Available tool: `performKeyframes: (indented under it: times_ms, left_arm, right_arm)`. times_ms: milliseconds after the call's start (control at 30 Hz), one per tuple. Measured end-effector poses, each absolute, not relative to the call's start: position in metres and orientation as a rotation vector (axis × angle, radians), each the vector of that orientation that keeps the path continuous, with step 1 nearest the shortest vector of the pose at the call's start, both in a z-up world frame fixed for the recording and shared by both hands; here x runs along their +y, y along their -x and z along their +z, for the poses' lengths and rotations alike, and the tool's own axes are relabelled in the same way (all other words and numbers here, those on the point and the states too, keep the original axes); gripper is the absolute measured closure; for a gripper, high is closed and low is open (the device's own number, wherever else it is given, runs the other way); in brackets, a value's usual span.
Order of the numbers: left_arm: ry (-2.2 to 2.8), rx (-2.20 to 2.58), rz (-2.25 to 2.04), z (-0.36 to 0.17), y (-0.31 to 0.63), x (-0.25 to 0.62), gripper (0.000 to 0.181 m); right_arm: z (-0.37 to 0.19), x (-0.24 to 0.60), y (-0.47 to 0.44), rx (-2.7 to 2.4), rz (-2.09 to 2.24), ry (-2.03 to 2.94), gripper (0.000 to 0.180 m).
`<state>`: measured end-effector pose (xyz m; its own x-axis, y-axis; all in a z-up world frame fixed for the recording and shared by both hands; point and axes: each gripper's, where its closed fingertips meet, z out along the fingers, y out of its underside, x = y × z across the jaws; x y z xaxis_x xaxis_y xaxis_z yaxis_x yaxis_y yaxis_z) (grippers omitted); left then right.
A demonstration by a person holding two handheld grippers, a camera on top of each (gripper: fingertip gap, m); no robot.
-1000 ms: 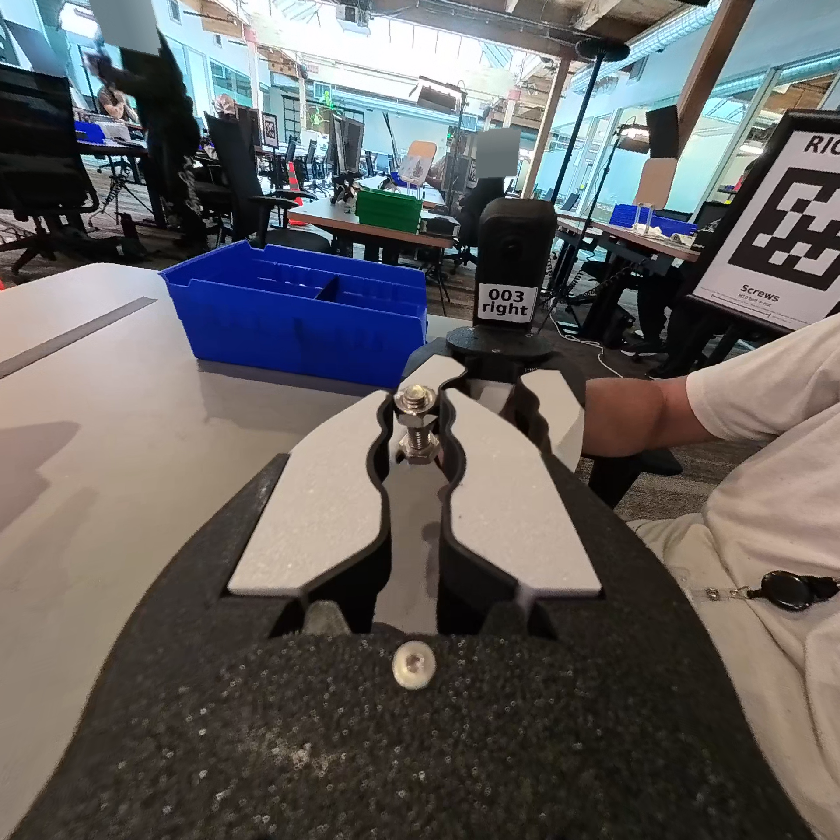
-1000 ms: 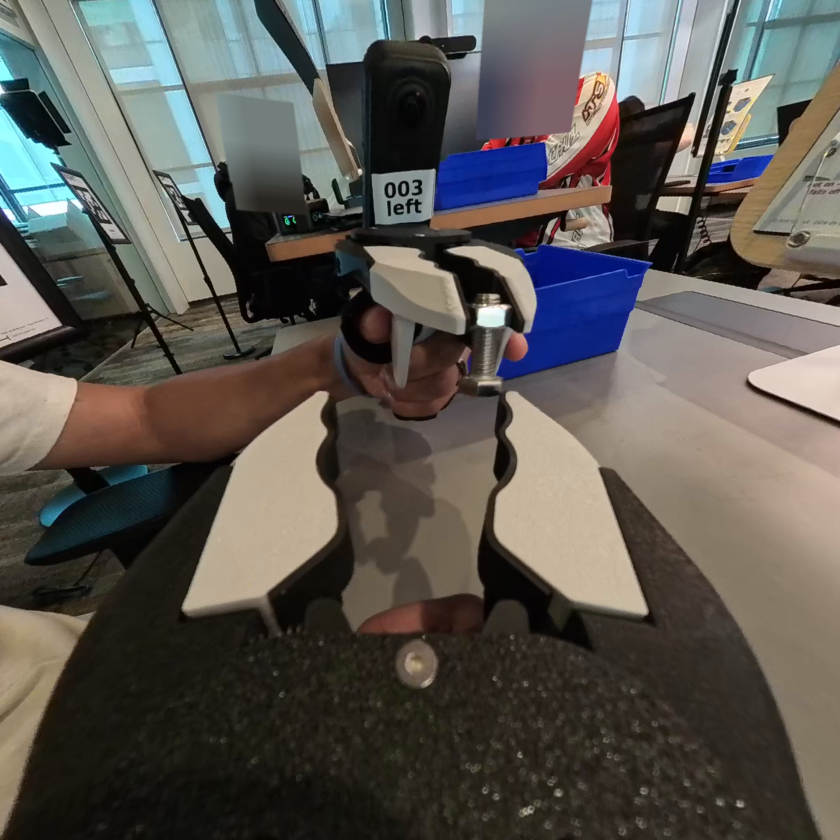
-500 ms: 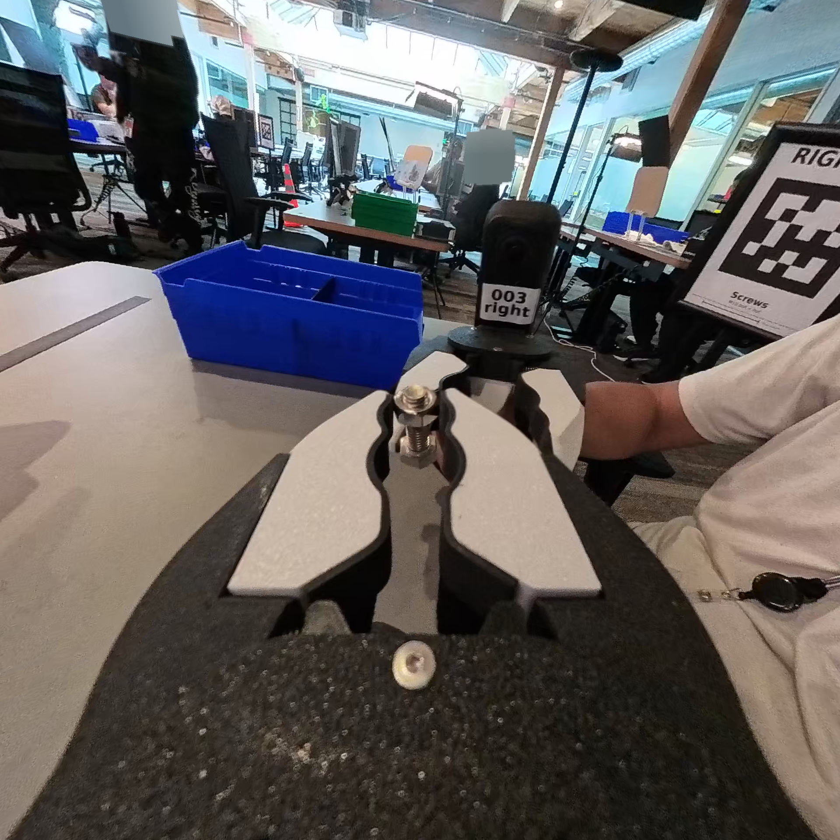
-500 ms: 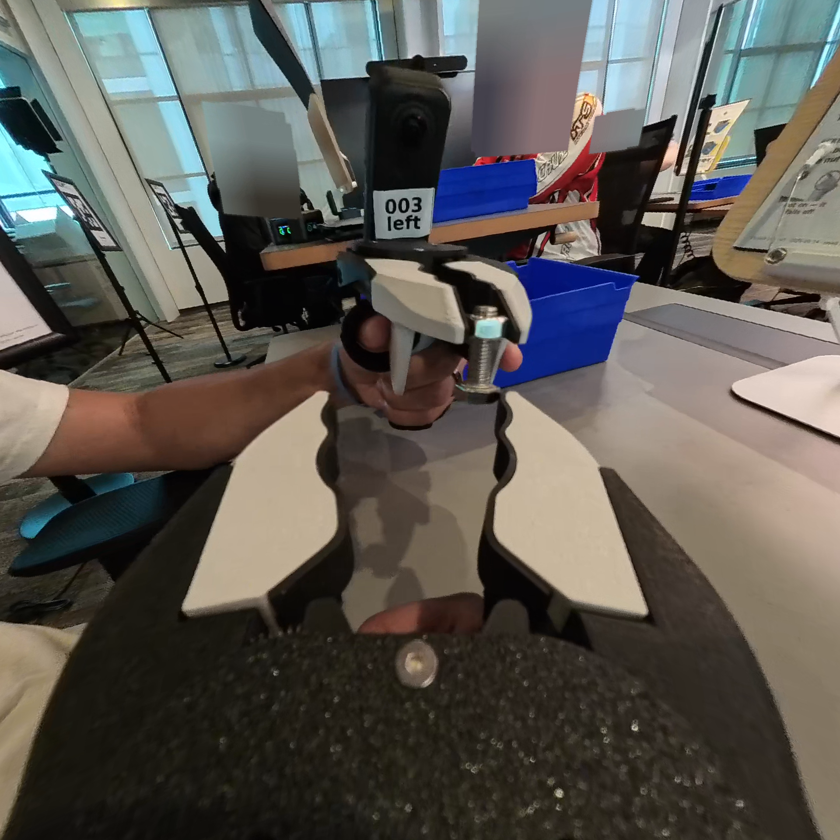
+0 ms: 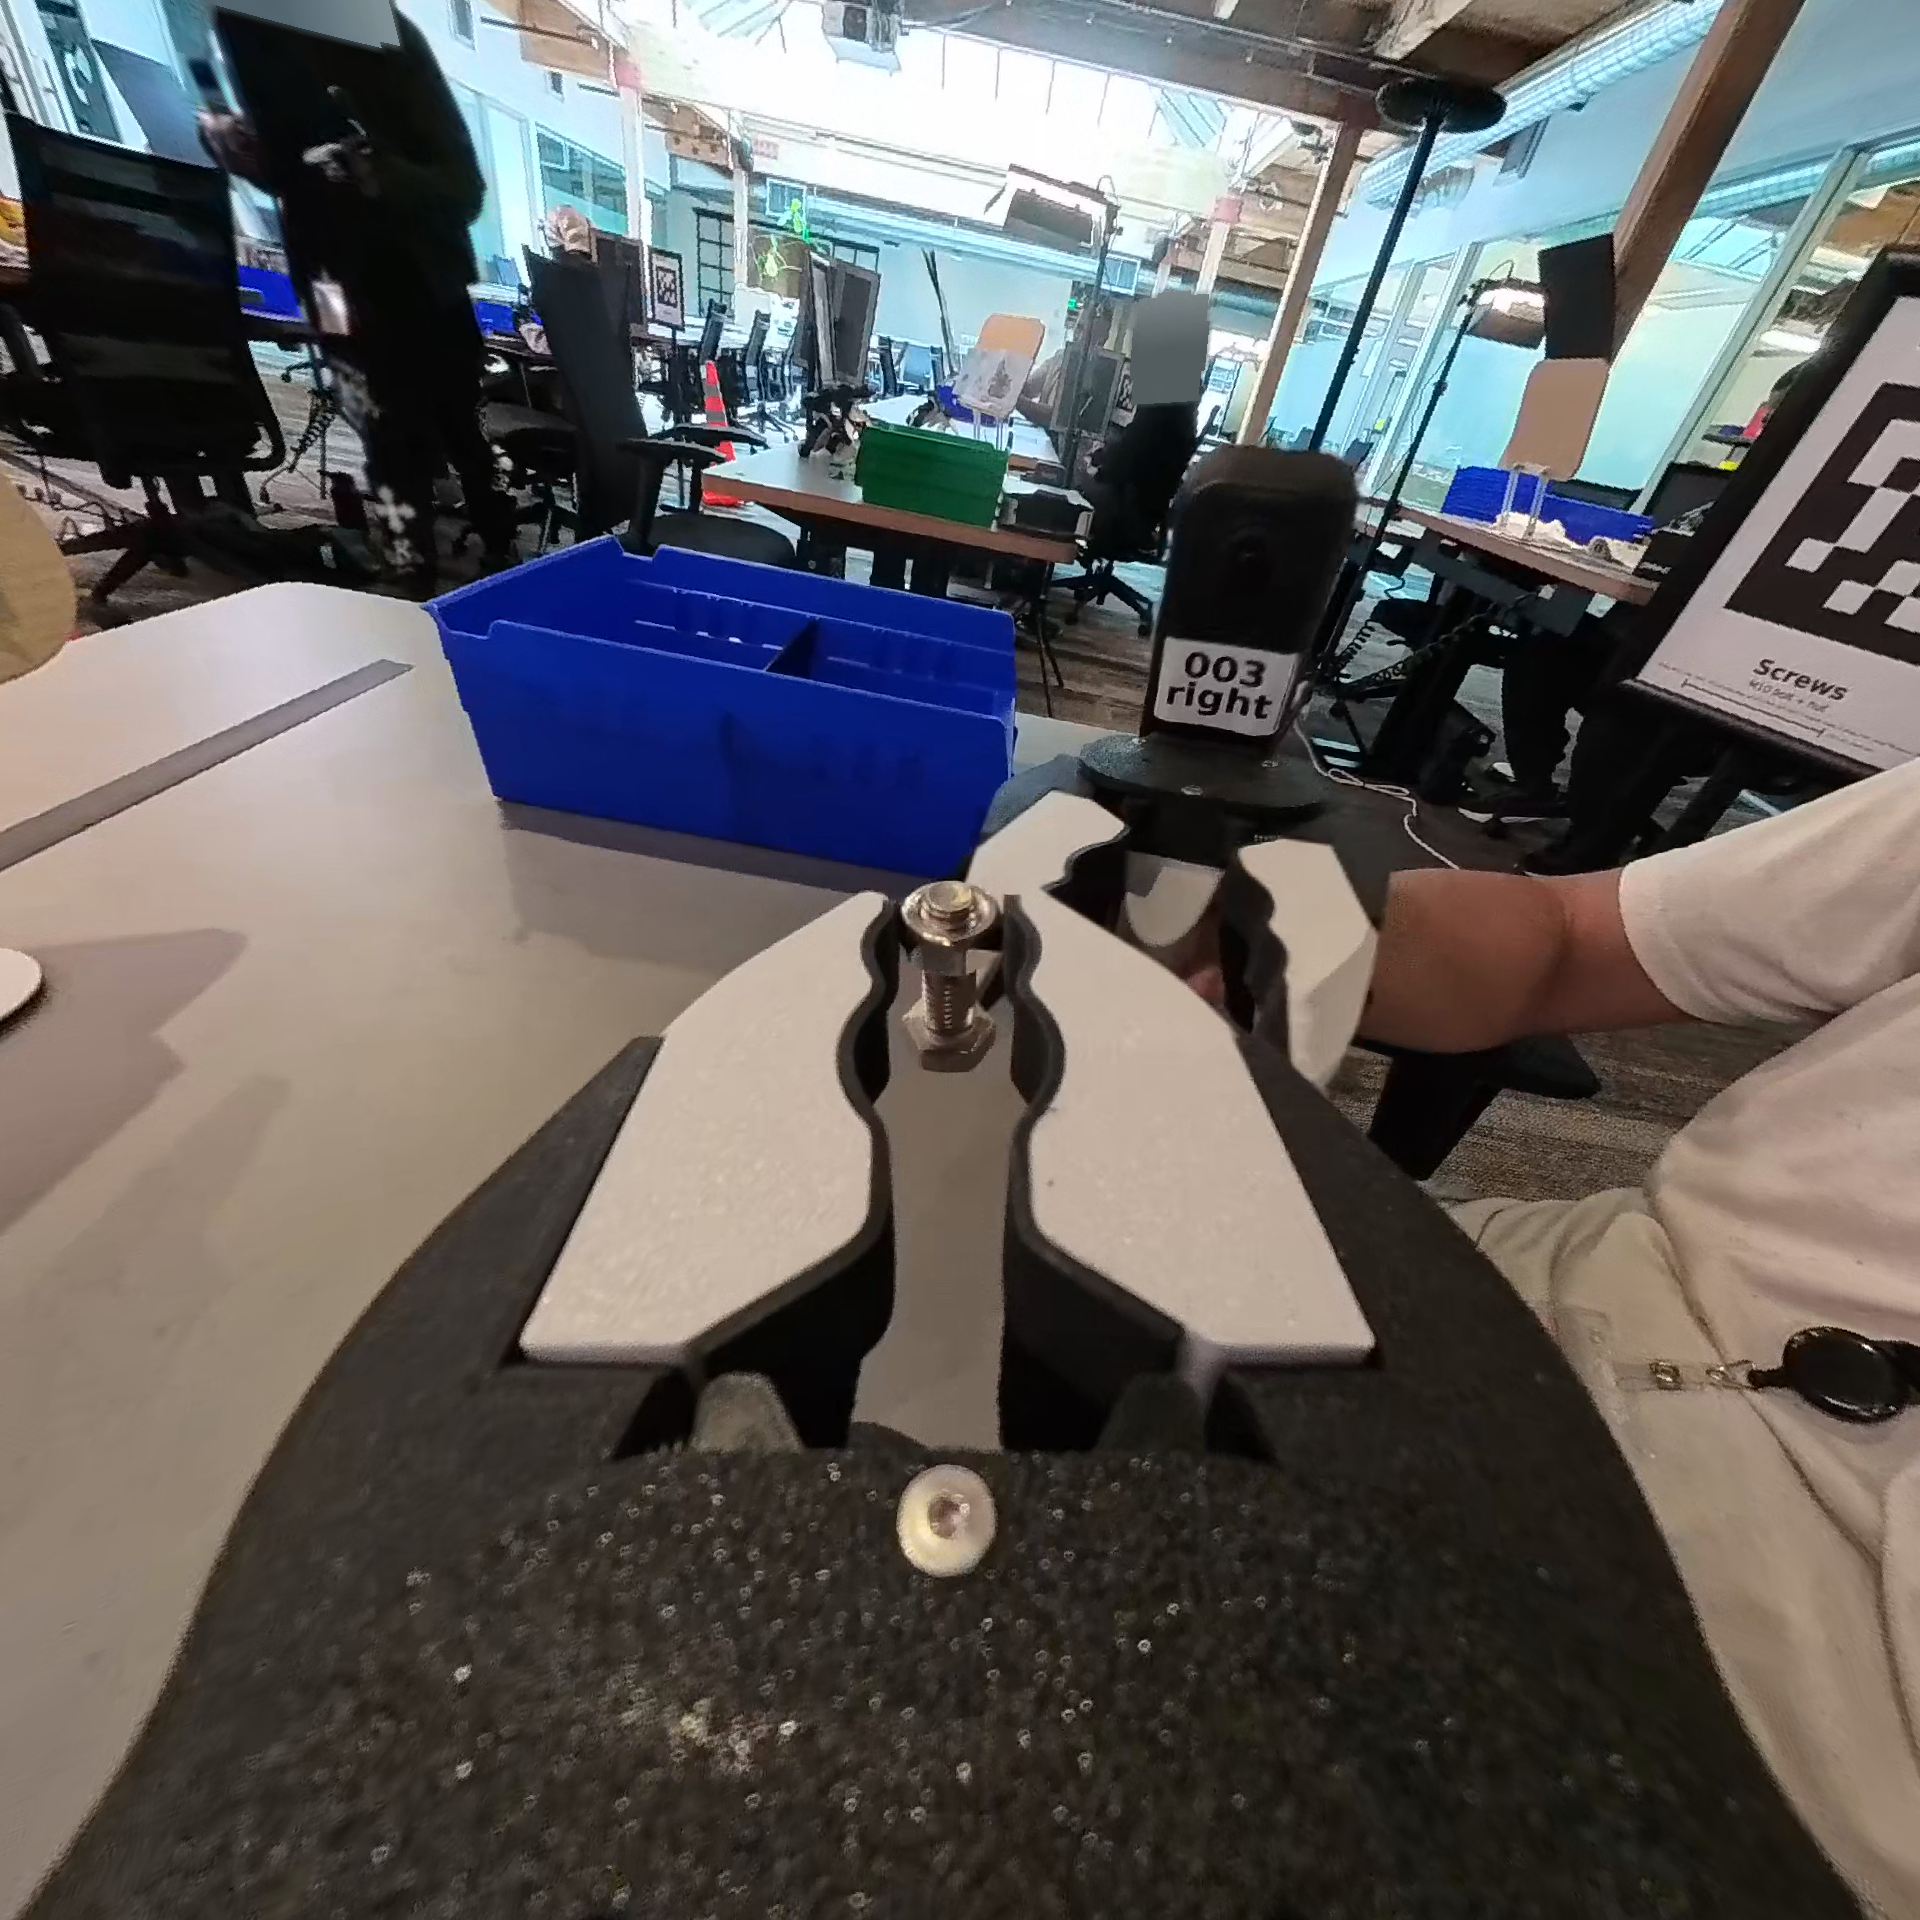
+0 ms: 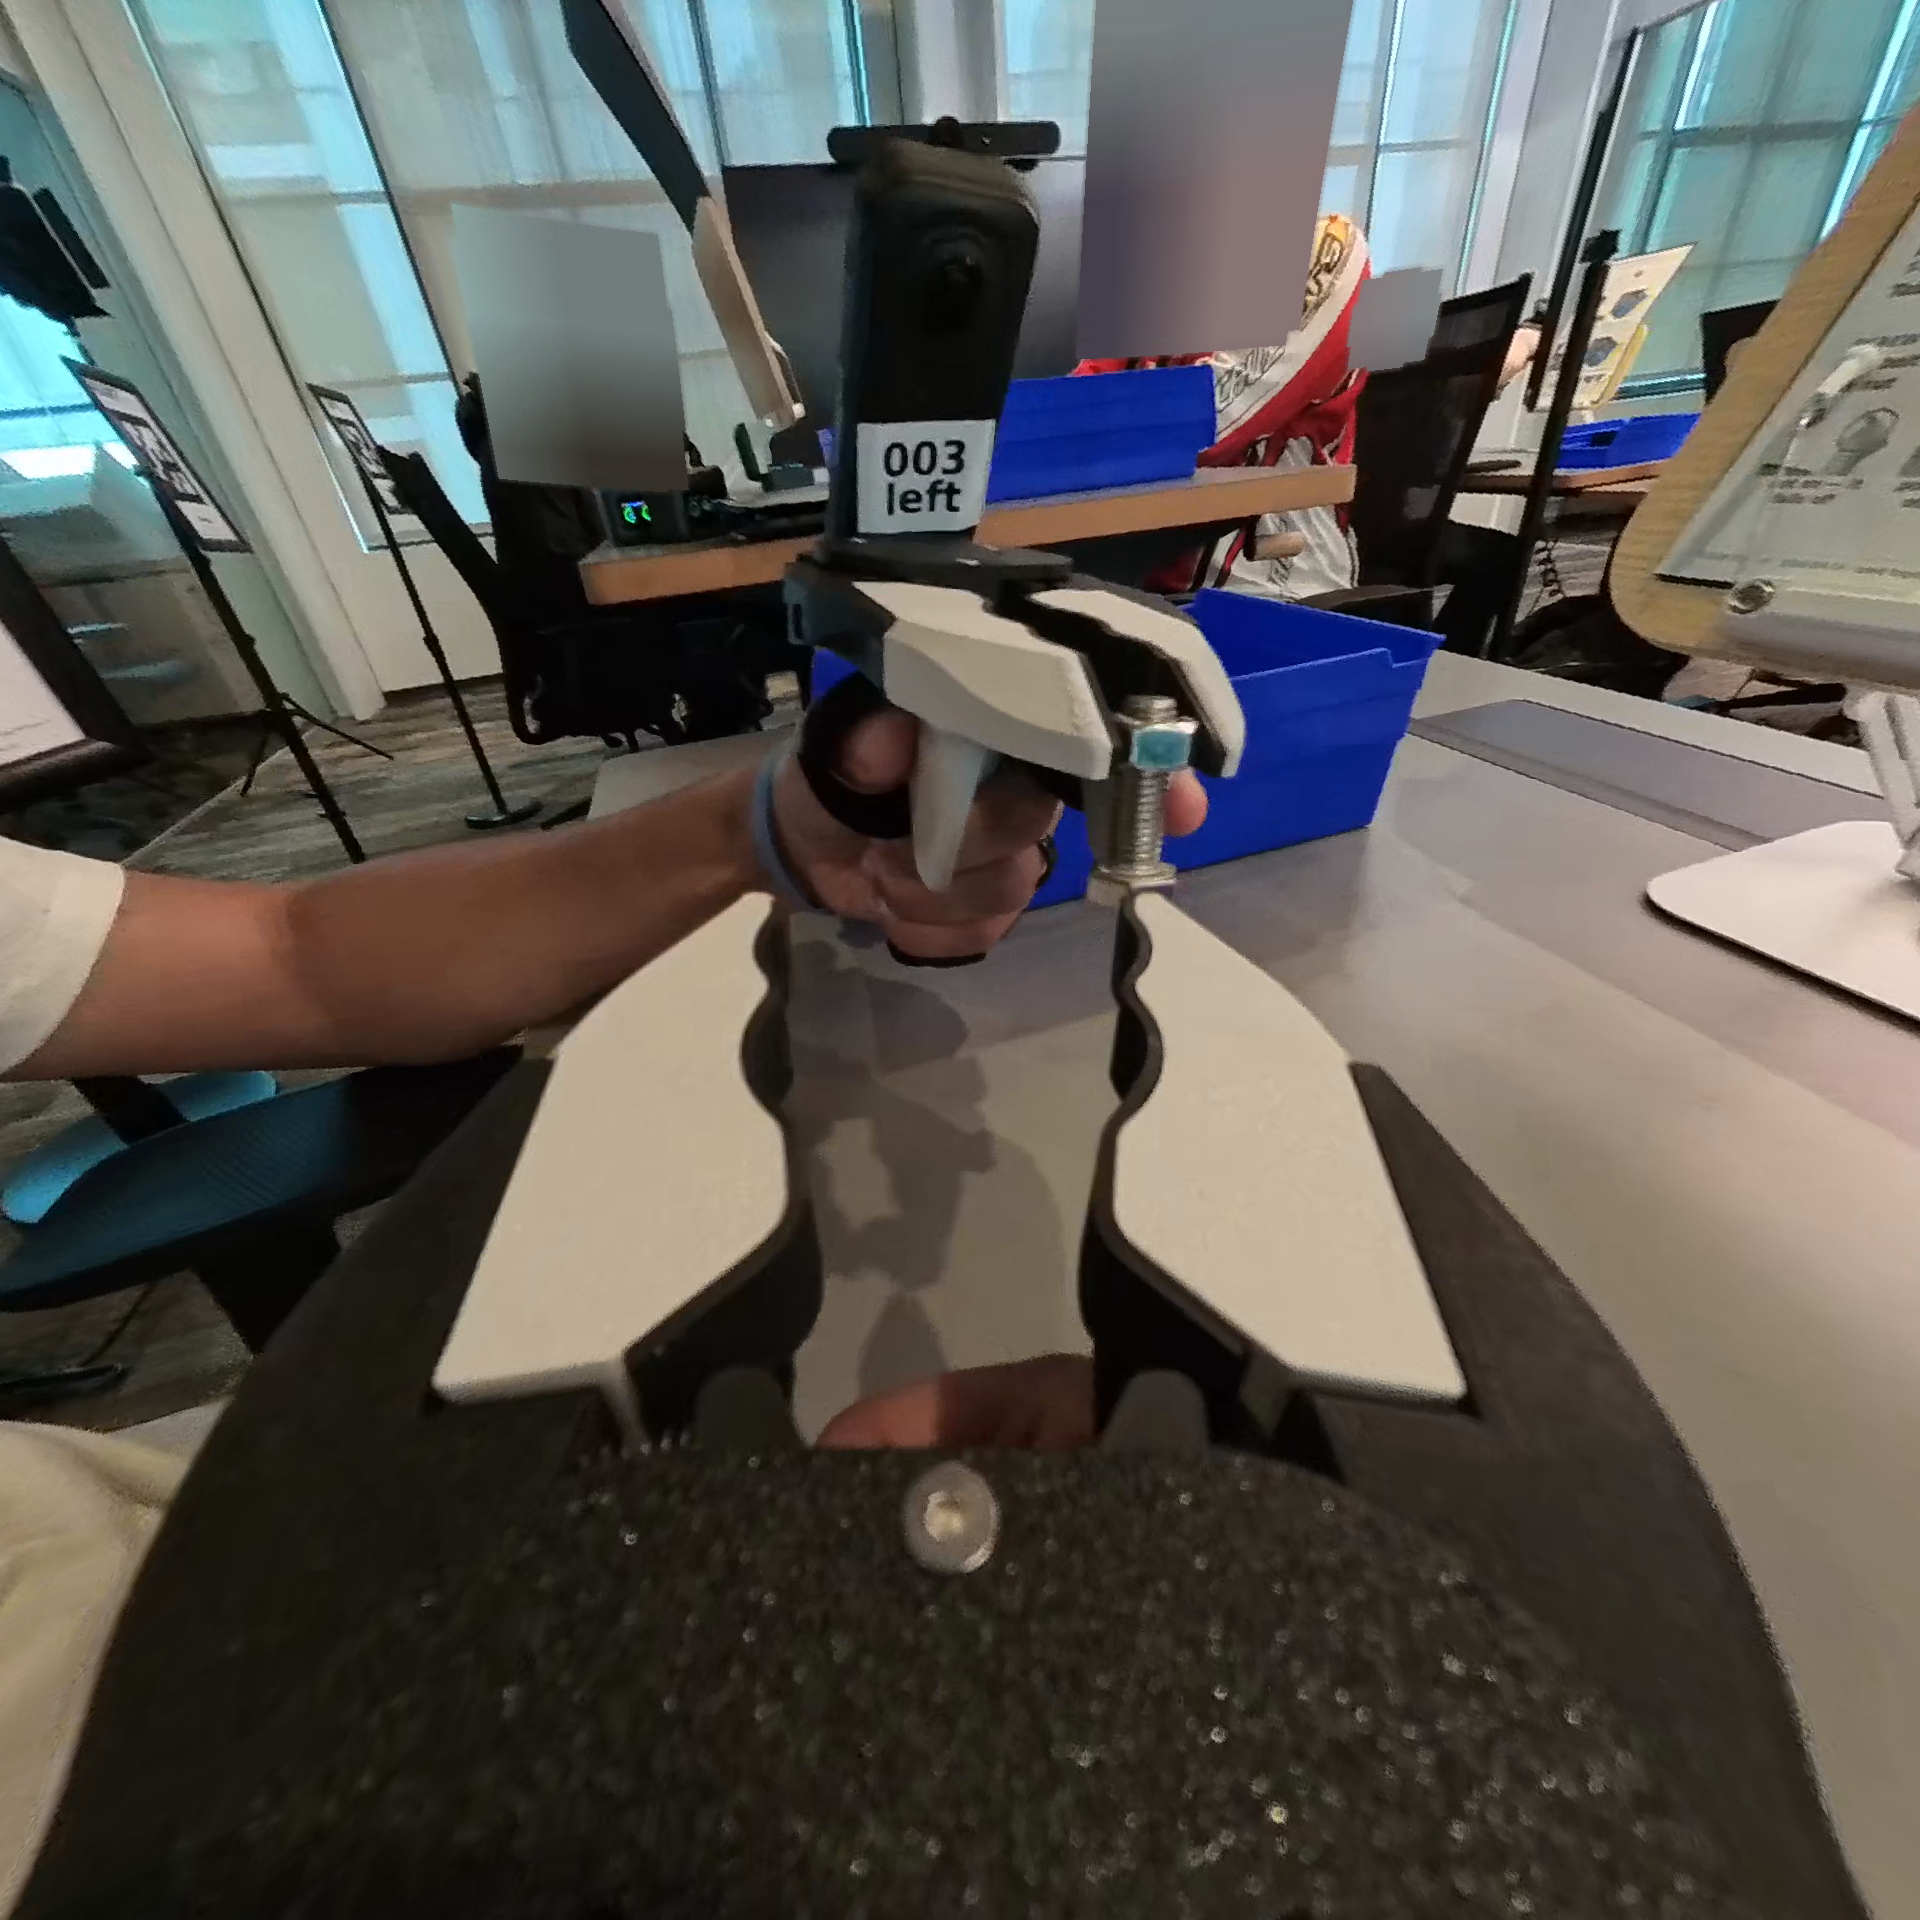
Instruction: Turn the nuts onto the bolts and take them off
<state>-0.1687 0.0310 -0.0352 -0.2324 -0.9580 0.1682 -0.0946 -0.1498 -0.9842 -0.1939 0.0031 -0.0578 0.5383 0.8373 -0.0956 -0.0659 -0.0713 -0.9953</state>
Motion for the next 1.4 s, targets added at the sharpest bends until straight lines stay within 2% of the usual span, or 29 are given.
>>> performKeyframes:
  times_ms: [67, 100, 533, 833, 967, 1033, 1167, 1333, 1400]
  left_arm:
    - [1.25, 1.372, -1.492, -0.034, 0.169, 0.028, 0.163]
    - [1.242, 1.371, -1.501, -0.033, 0.169, 0.027, 0.162]
    - [1.207, 1.43, -1.581, -0.035, 0.168, 0.01, 0.163]
    - [1.22, 1.391, -1.52, -0.03, 0.172, 0.022, 0.163]
    - [1.17, 1.421, -1.654, -0.023, 0.177, 0.006, 0.163]
    - [1.134, 1.435, -1.705, -0.018, 0.178, -0.003, 0.163]
    - [1.127, 1.448, -1.702, -0.017, 0.177, -0.006, 0.163]
    - [1.12, 1.474, -1.69, -0.018, 0.179, -0.008, 0.163]
    - [1.118, 1.492, -1.681, -0.019, 0.179, -0.01, 0.163]
  right_arm:
    - [-0.058, 0.006, 0.191, -0.684, 0.851, 1.463, 0.124]
    - [-0.058, 0.009, 0.19, -0.669, 0.837, 1.475, 0.116]
    - [-0.06, 0.001, 0.203, -0.705, 0.94, 1.471, 0.116]
    - [-0.05, -0.001, 0.193, -0.667, 0.975, 1.444, 0.11]
    - [-0.053, 0.009, 0.191, -0.676, 0.931, 1.467, 0.126]
    - [-0.053, 0.007, 0.193, -0.731, 0.981, 1.471, 0.142]
    - [-0.051, -0.002, 0.197, -0.81, 1.053, 1.443, 0.161]
    - [-0.049, -0.006, 0.197, -0.809, 1.062, 1.417, 0.163]
    - [-0.045, -0.012, 0.199, -0.814, 1.143, 1.405, 0.154]
